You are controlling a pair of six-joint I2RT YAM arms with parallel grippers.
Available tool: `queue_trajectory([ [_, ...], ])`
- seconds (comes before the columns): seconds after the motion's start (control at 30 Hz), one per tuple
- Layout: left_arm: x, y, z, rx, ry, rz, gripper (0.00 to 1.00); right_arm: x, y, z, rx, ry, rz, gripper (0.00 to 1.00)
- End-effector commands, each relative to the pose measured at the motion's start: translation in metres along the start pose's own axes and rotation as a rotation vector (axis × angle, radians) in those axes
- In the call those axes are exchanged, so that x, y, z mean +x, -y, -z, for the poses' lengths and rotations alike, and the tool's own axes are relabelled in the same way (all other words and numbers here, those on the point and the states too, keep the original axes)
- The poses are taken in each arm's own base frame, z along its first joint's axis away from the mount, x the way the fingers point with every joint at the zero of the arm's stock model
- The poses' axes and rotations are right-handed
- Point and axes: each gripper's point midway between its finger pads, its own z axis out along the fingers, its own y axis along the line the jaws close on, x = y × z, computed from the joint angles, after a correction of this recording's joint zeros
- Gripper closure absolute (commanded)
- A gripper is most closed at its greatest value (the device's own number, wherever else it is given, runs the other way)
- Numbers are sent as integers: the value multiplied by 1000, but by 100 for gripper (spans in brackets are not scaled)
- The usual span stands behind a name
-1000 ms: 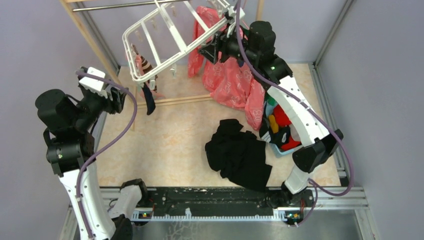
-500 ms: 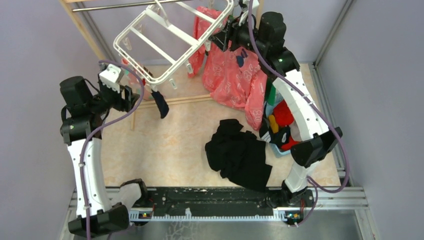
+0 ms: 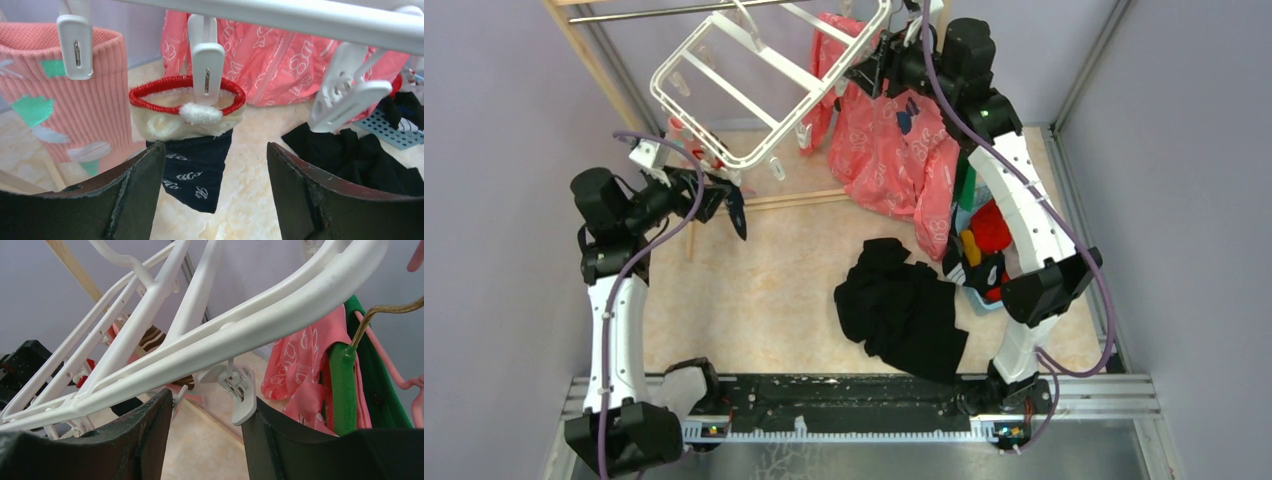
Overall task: Remove the socks clipped to the hanger
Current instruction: Adjust the hanger on the clothesline.
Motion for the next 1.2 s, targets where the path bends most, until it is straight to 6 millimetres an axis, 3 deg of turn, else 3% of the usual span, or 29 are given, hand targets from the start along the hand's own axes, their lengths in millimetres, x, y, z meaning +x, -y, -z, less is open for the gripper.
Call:
queue_trajectory([
  [0.0, -29, 0, -9, 26, 141, -1, 22, -25, -10, 3, -33, 58, 18, 48],
  [0.27, -30, -4, -33, 45, 176, 0, 38, -25, -17, 9, -57, 46, 24, 47],
  [0.5, -29, 1, -30, 53, 187, -13, 70, -17, -19, 15, -60, 13, 37, 46],
  [0.73, -28, 27, -13, 114, 176, -29, 100, -6, -31, 32, -94, -36, 54, 39],
  [0.97, -33, 62, 8, 206, 163, 11, 100, -3, -53, 72, -119, -20, 92, 29],
  [1.17, -30, 89, 17, 292, 132, 81, 100, 35, -73, 93, -219, -59, 67, 26],
])
